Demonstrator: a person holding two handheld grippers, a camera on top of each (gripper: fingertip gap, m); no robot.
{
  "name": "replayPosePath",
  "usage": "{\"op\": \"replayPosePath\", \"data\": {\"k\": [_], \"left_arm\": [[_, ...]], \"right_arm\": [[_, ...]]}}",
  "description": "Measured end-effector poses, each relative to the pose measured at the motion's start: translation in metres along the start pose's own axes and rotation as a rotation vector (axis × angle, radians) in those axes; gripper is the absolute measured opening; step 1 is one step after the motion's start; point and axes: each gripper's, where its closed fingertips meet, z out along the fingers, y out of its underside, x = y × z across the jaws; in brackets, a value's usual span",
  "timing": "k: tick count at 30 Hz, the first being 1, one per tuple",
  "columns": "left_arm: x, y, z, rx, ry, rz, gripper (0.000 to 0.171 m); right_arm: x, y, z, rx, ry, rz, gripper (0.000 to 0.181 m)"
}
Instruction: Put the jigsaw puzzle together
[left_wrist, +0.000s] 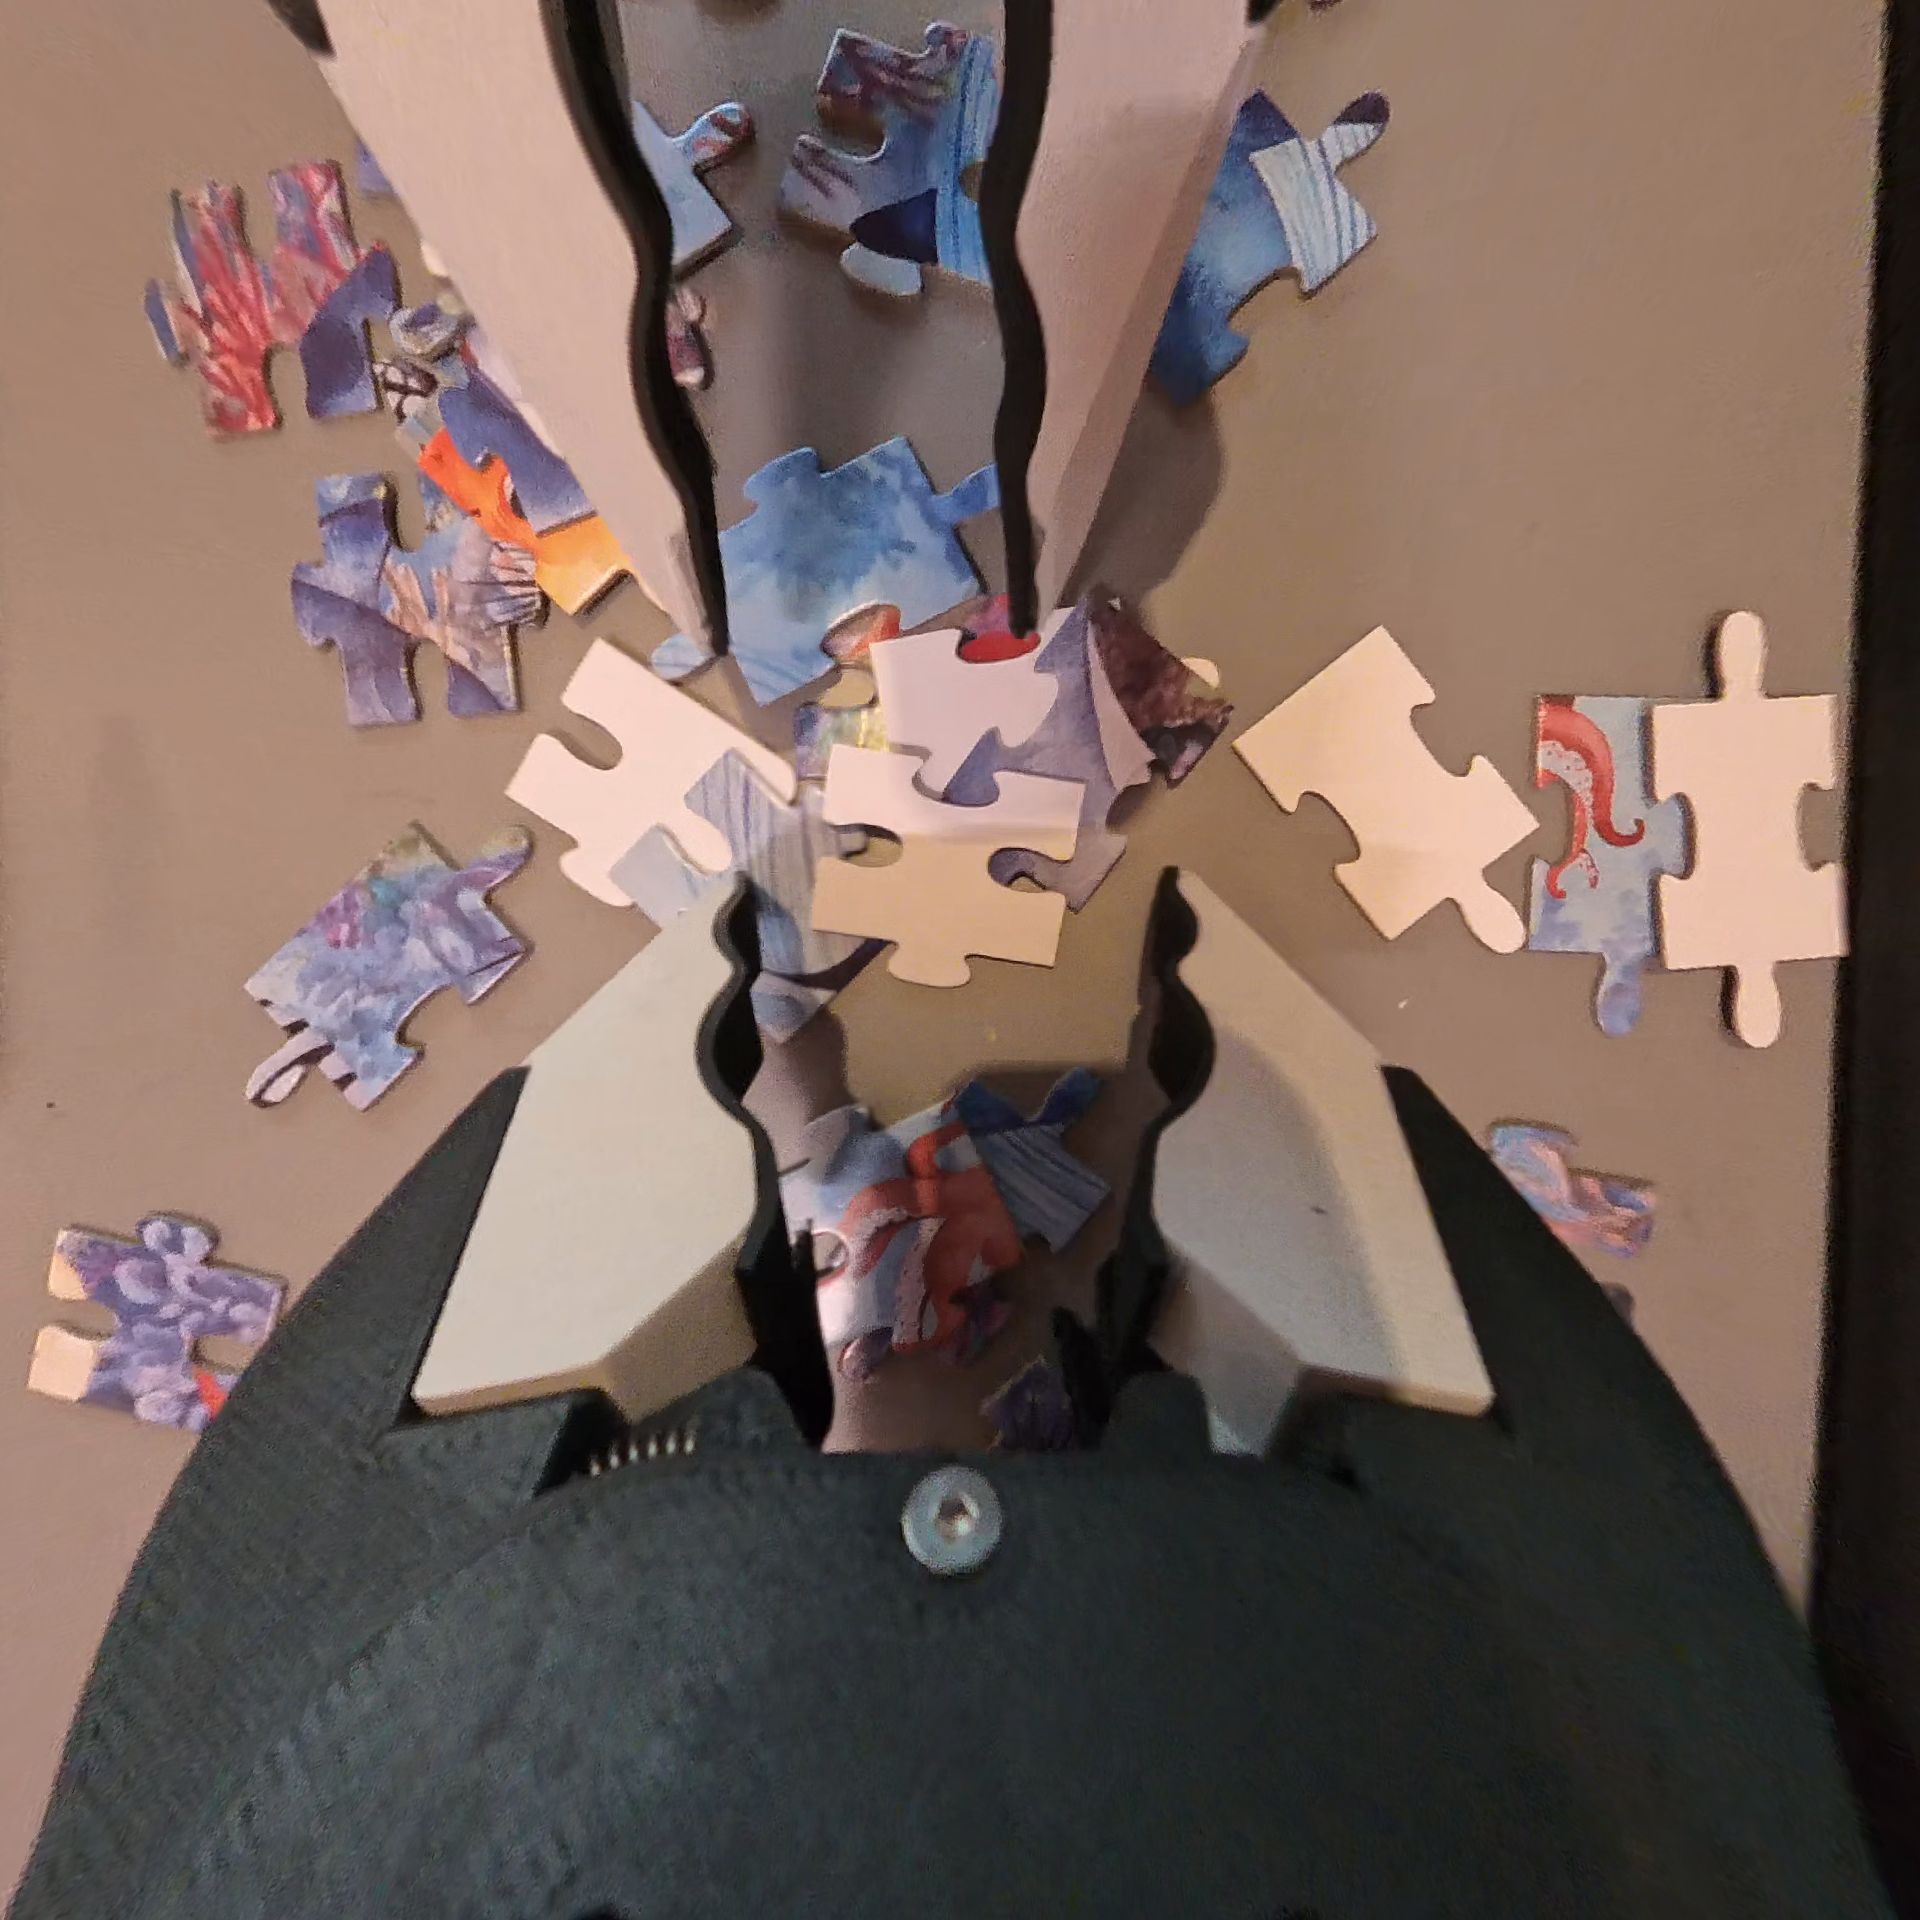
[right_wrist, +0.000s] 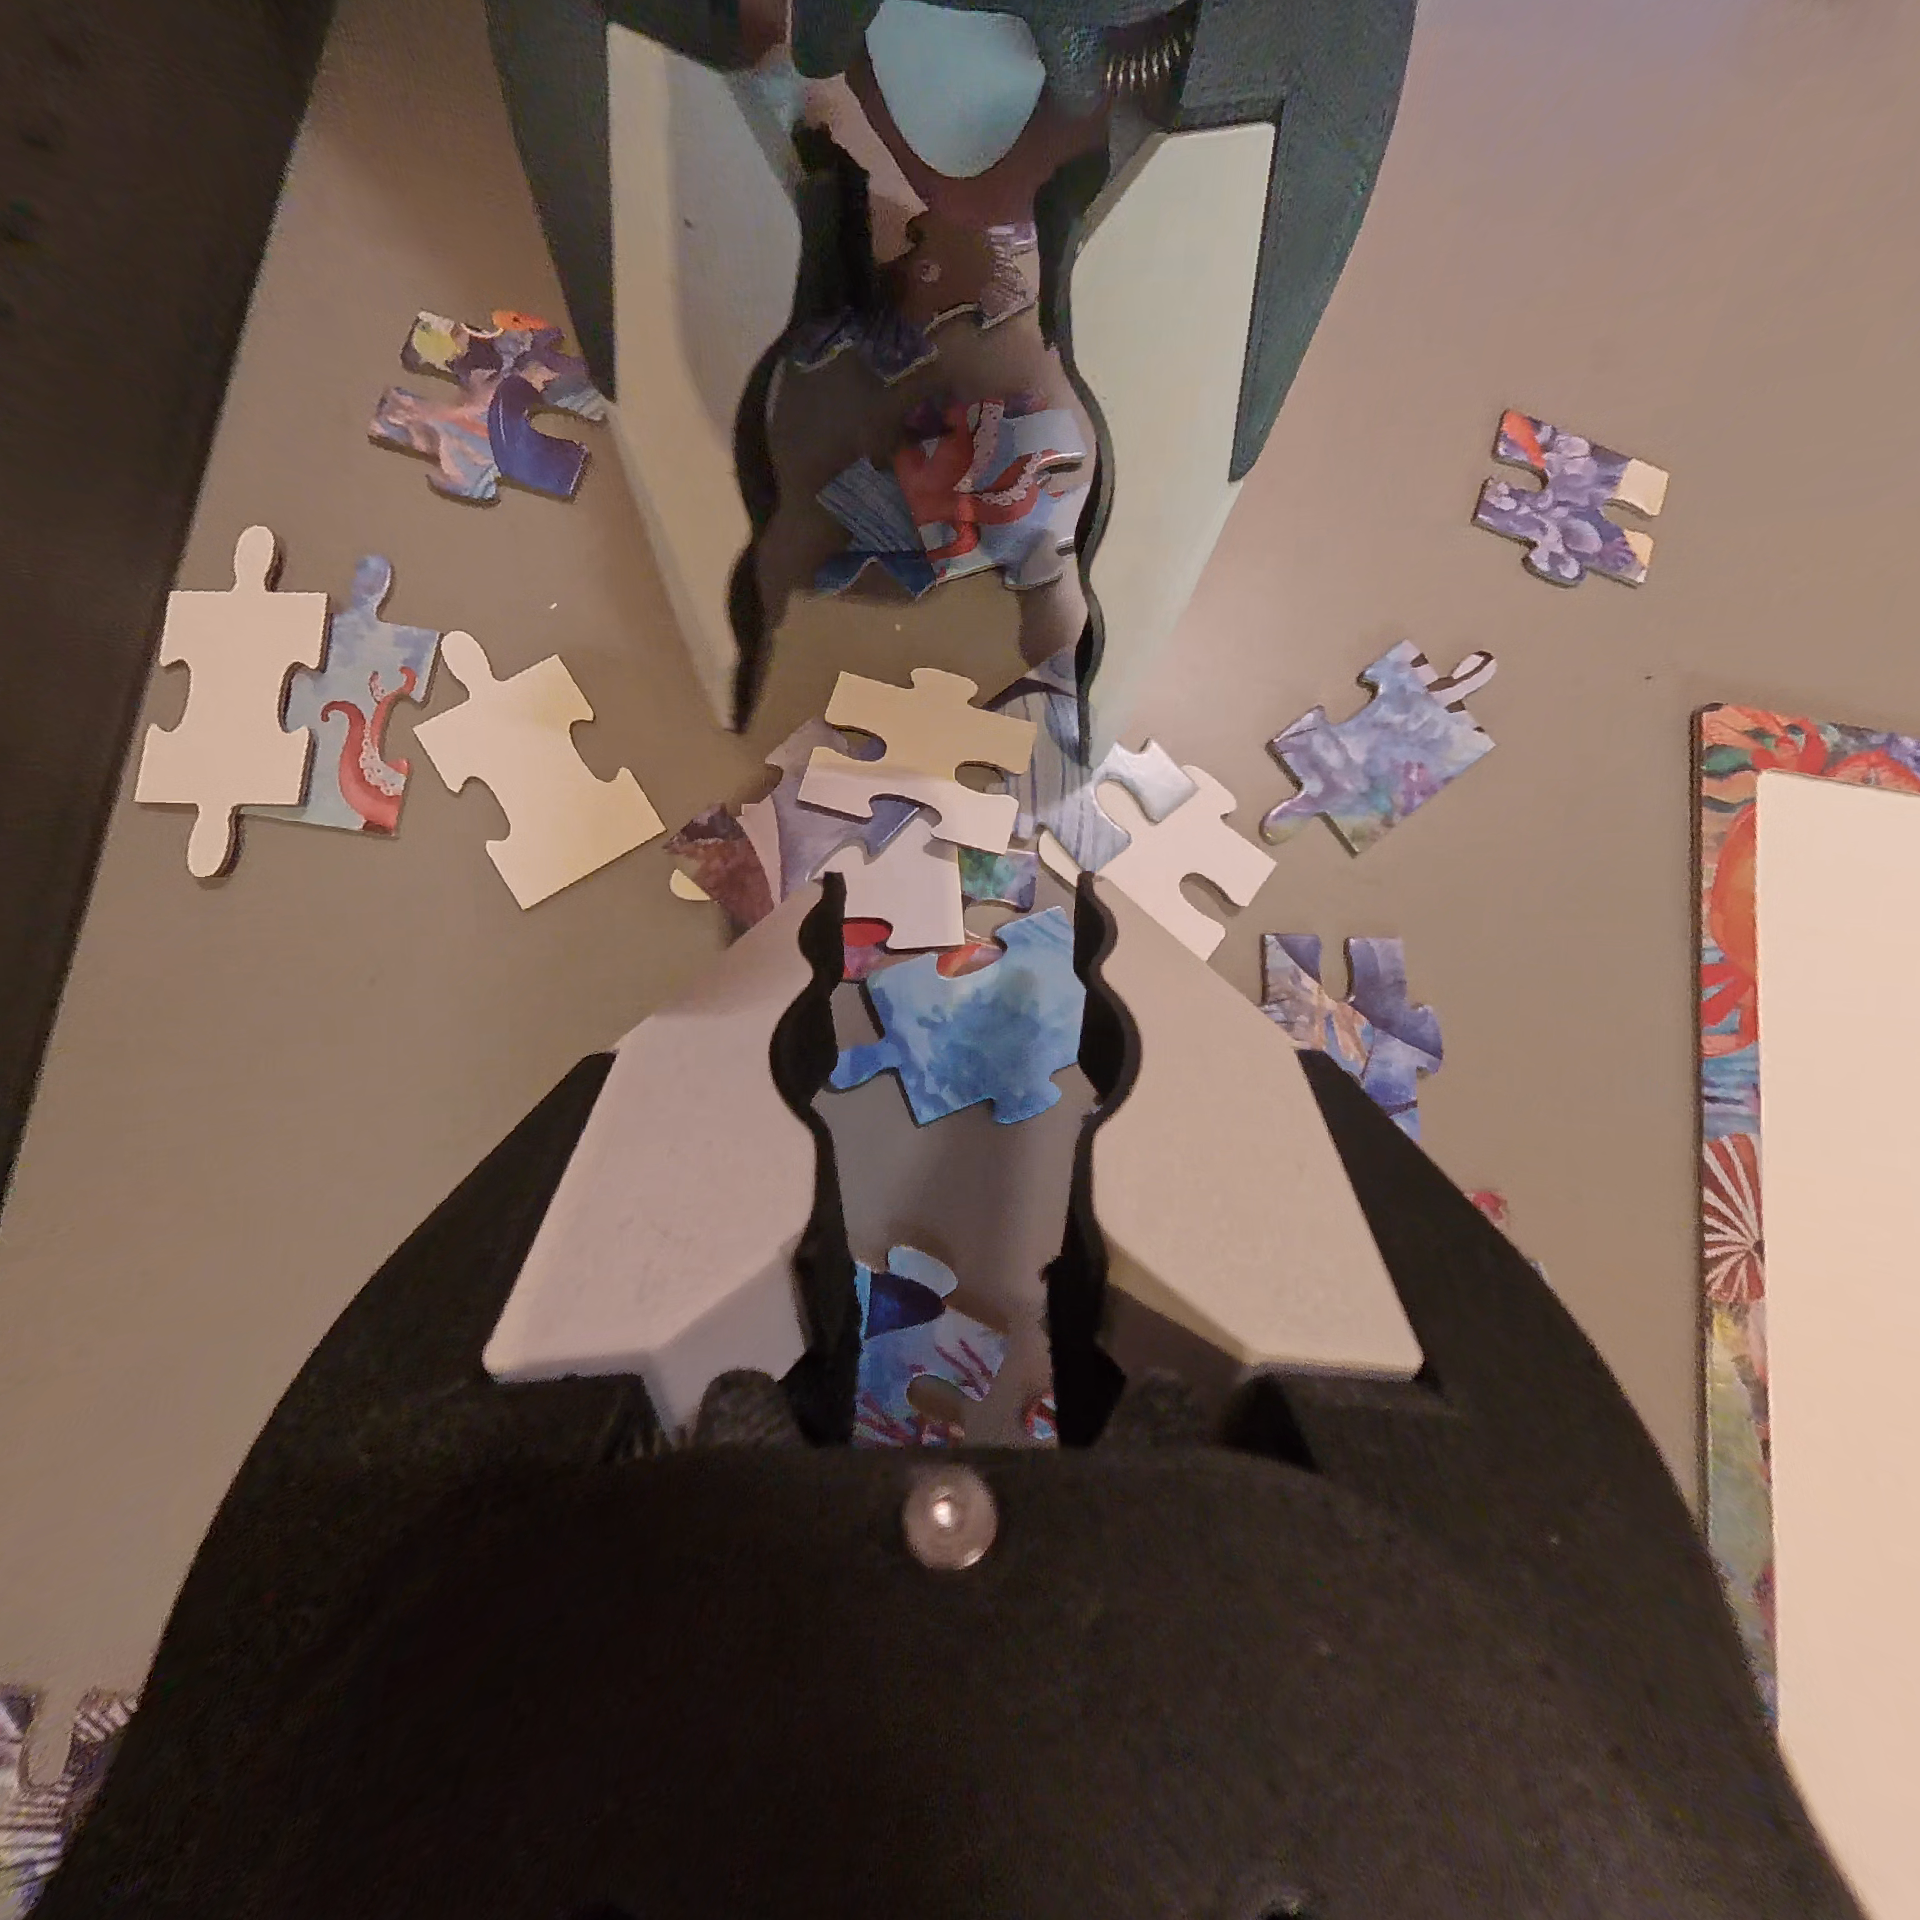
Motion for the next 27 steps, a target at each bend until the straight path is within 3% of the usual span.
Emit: {"op": "replayPosePath", "data": {"k": [2,7,8,9,11,16,18,20,21,25,27], "left_arm": [[0.0,-0.002,-0.001,0.003,-0.004,0.017,0.046],[0.002,-0.003,-0.002,0.04,0.026,-0.013,0.044],[0.002,-0.005,-0.003,0.057,0.039,-0.031,0.031],[0.004,-0.008,-0.005,0.09,0.077,-0.071,0.031],[0.009,-0.016,-0.012,0.172,0.175,-0.149,0.031],[0.011,-0.026,-0.021,0.266,0.262,-0.224,0.031],[0.016,-0.035,-0.026,0.315,0.327,-0.253,0.031],[0.022,-0.045,-0.032,0.379,0.409,-0.293,0.023],[0.023,-0.047,-0.033,0.398,0.435,-0.307,0.019],[-0.004,-0.048,-0.04,0.439,0.322,-0.372,0.051],[-0.018,-0.035,-0.036,0.377,0.199,-0.349,0.057]], "right_arm": [[-0.001,0.0,0.001,0.004,0.004,-0.006,0.041],[-0.001,-0.006,-0.002,0.043,0.011,-0.018,0.038],[-0.003,-0.008,-0.003,0.058,0.005,-0.027,0.038],[-0.005,-0.01,-0.004,0.072,0.0,-0.042,0.039],[-0.012,-0.015,-0.006,0.091,-0.004,-0.101,0.041],[-0.025,-0.016,-0.002,0.025,0.047,-0.279,0.043],[-0.031,-0.021,0.001,0.036,0.05,-0.304,0.035],[-0.032,-0.024,0.003,0.036,0.07,-0.331,0.003],[-0.033,-0.025,0.002,0.044,0.061,-0.33,0.0],[-0.028,-0.027,-0.014,0.111,0.001,-0.207,0.0],[-0.016,-0.016,-0.024,0.097,-0.033,-0.067,0.0]]}}
